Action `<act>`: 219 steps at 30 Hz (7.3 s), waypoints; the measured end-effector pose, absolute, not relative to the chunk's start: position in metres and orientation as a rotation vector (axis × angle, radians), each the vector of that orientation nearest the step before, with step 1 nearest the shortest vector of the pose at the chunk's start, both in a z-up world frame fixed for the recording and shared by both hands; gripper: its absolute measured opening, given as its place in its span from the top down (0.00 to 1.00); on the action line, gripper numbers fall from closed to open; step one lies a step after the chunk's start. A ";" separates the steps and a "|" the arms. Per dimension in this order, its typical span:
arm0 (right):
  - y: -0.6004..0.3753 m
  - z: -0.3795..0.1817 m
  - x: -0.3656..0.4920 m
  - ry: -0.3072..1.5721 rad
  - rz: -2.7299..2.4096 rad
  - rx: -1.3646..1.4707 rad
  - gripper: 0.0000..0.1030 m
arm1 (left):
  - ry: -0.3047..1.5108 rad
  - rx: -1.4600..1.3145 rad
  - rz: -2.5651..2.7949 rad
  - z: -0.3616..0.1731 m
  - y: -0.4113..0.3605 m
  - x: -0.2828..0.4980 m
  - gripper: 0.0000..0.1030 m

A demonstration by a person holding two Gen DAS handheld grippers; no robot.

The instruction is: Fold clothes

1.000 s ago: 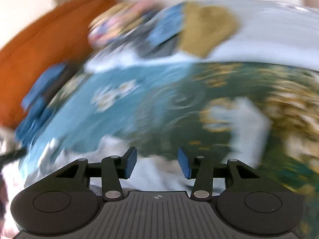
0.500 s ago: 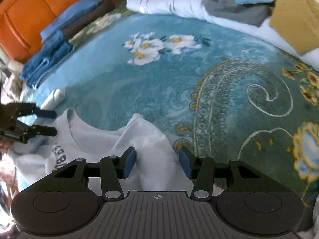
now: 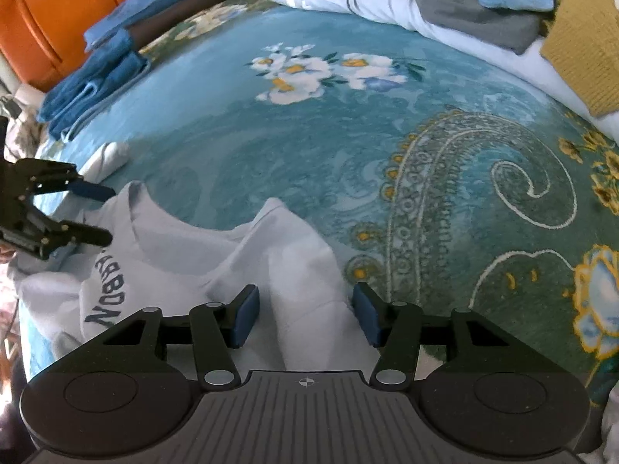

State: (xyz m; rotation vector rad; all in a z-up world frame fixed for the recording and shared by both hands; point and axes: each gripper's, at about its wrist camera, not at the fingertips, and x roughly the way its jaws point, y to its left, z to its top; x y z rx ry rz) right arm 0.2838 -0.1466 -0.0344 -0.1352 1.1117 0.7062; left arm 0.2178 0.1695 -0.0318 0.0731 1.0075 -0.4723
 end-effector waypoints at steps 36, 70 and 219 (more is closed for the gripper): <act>-0.168 0.097 0.244 0.681 0.557 -0.060 0.93 | 0.756 0.080 -0.183 0.100 0.145 0.174 0.99; -0.219 0.340 0.105 -0.019 0.535 -0.122 0.92 | 0.178 0.296 -0.076 0.354 0.088 0.039 0.95; -0.307 0.005 0.153 0.762 0.201 0.234 0.93 | 0.638 -0.117 -0.109 -0.001 0.032 0.071 0.39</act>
